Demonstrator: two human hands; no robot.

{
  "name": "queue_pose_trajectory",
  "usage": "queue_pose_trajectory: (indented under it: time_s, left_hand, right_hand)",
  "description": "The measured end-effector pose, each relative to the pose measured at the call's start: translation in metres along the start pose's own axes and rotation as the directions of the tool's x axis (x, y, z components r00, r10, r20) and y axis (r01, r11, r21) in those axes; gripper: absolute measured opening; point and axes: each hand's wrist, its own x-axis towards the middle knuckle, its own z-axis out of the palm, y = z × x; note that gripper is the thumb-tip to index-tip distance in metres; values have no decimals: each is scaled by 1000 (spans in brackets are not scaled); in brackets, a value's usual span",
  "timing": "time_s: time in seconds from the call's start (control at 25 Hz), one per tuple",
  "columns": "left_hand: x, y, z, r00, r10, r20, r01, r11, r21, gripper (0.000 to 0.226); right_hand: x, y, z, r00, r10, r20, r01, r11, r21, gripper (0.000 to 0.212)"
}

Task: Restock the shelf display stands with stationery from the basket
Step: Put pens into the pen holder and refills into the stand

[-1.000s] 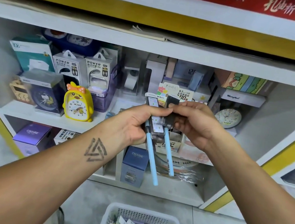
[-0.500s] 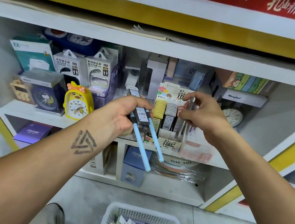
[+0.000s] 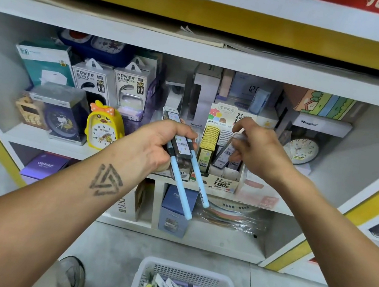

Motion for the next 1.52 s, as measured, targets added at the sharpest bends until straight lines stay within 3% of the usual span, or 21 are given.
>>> queue_pose_trajectory:
  time_s: [0.12,0.28,0.4,0.44,0.48,0.52,0.6,0.72,0.84,0.96,1.04,1.16,1.28,1.4,1.52]
  left_hand:
    - [1,0,-2,1000,2,-1,-2,1000,11,23]
    - [1,0,-2,1000,7,-6,-7,1000,-5,22]
    - [2,0,-1,1000,10,0,-10,1000,-14,22]
    - [2,1,0,1000,10,4,-10,1000,-12,23]
    - [2,1,1,1000,9,10,-9,1000,-6,23]
    - [2,1,2,1000,7,16,-7,1000,0,22]
    - [1,0,5,999,-6,47,7,1000,-7,17]
    - [3,-1,9,996,-27,89,30,999,-35,11]
    - [4,-2,11,994,-26,105,31,998,-49,5]
    - [8,-1,7,999,25,49,-20,996,-92,12]
    - [11,0,4,999,38,18,-36,992,-122,16]
    - [11,0,8,998,21,54,-15,995,-101,15]
    - [11,-4,21,996,6,90,1,997,-71,12]
    - [13,-9,34,994,1,113,7,997,-72,8]
    - [17,-15,47,991,1,136,9,997,-75,10]
  right_hand:
    - [0,2,5,997,-82,16,83,983,-164,24]
    - [0,5,14,992,-124,7,124,992,-29,9]
    - [-1,3,19,969,-246,-33,231,942,-242,16]
    - [-1,-1,18,966,-248,-71,225,945,-236,15]
    - [-2,-6,17,977,-197,-84,186,975,-122,12]
    - [-4,-12,15,993,-112,-35,115,989,97,7]
    - [-11,-22,12,971,-29,238,-97,859,502,20]
    - [-21,-28,14,913,-92,397,-183,777,602,44]
    - [-19,-28,14,922,-108,371,-166,755,634,43]
    - [-17,-22,4,931,-98,351,-140,793,593,59]
    - [-16,-15,-6,960,-58,274,-113,815,569,65]
    - [-11,2,-27,997,71,0,-60,837,544,60]
    - [-9,24,-47,946,128,-298,6,911,412,43]
    - [-13,41,-58,903,93,-419,29,961,275,24]
    - [-16,55,-61,884,-6,-468,10,1000,5,19]
